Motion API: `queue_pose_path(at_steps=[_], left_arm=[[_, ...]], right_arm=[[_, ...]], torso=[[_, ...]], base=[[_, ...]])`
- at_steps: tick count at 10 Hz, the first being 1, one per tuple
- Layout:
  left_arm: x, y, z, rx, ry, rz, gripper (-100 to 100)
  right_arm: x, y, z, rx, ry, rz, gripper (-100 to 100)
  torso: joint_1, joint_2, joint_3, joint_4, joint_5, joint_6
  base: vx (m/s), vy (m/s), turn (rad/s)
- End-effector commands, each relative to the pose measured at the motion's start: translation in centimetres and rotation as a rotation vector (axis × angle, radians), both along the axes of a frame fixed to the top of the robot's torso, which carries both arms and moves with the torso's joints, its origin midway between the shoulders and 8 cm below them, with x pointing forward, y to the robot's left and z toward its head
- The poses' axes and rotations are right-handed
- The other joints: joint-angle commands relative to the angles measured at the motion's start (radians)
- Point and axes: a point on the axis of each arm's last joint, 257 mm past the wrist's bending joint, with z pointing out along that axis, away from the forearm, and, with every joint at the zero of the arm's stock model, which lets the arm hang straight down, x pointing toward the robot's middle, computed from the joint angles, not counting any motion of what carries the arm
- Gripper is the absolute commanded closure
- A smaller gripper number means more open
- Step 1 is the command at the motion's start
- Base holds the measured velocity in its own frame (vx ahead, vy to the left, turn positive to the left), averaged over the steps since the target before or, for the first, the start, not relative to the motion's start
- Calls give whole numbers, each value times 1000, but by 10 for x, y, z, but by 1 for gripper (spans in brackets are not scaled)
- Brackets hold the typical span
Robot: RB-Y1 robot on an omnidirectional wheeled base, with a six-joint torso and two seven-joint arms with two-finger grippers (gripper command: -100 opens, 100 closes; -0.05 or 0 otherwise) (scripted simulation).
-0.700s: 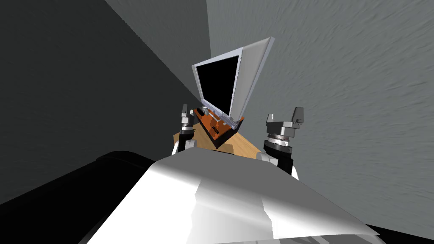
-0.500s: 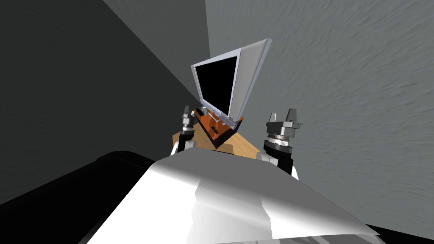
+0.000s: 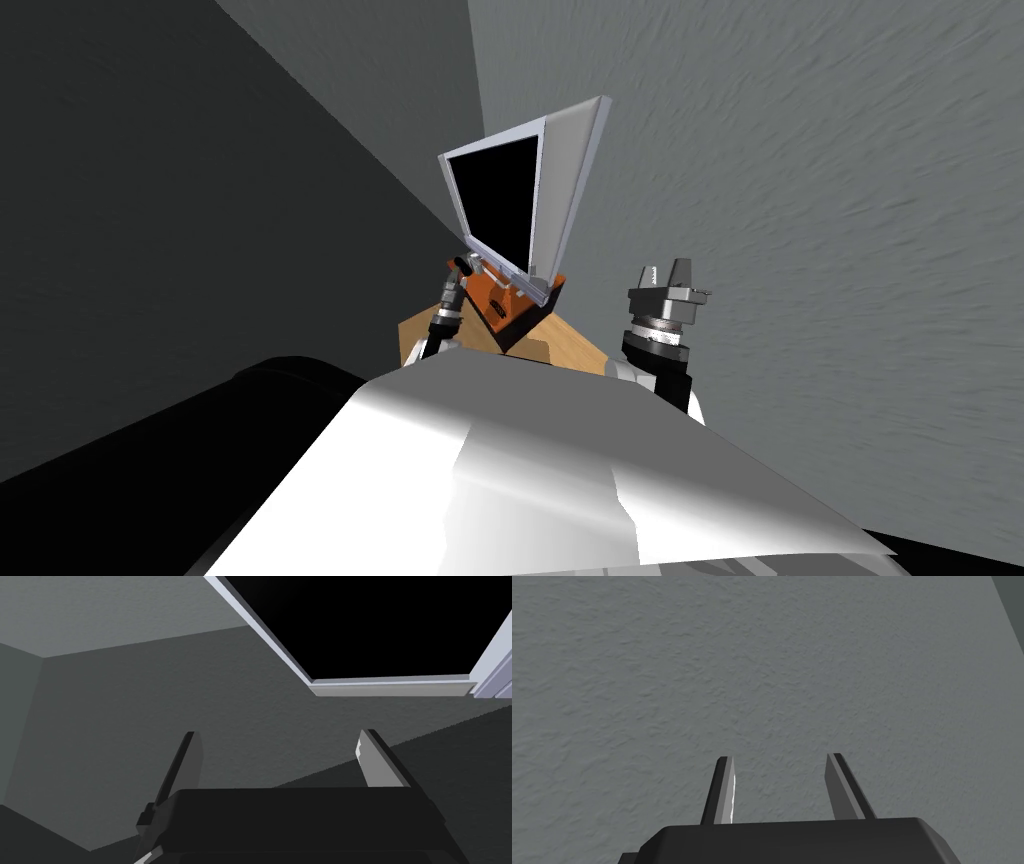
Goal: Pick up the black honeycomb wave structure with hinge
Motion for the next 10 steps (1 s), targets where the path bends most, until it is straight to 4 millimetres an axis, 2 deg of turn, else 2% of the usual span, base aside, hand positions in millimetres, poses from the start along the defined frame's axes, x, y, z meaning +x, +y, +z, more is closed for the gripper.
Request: queue_pose_path(at_steps=[1, 4, 7, 8, 10], left_arm=[[1, 0, -32, -6, 77, -20, -100], [-6, 6, -101, -17, 237, -48, -100], [-26, 16, -171, -27, 404, -65, -100], [-27, 17, -176, -28, 415, -62, -100], [-47, 27, -223, -34, 531, -64, -100]], right_arm=[[0, 0, 0, 0, 0, 0, 0], [0, 0, 0, 0, 0, 0, 0], [0, 0, 0, 0, 0, 0, 0], [0, 0, 0, 0, 0, 0, 0], [0, 0, 0, 0, 0, 0, 0]], torso=[[0, 0, 0, 0, 0, 0], [-1, -2, -1, 0, 0, 0], [-2, -2, -1, 0, -1, 0], [-1, -2, -1, 0, 0, 0], [3, 0, 0, 0, 1, 0]], base=[[81, -116, -89], [78, -138, -110], [90, -138, -124], [67, -66, -42], [68, -64, -127]])
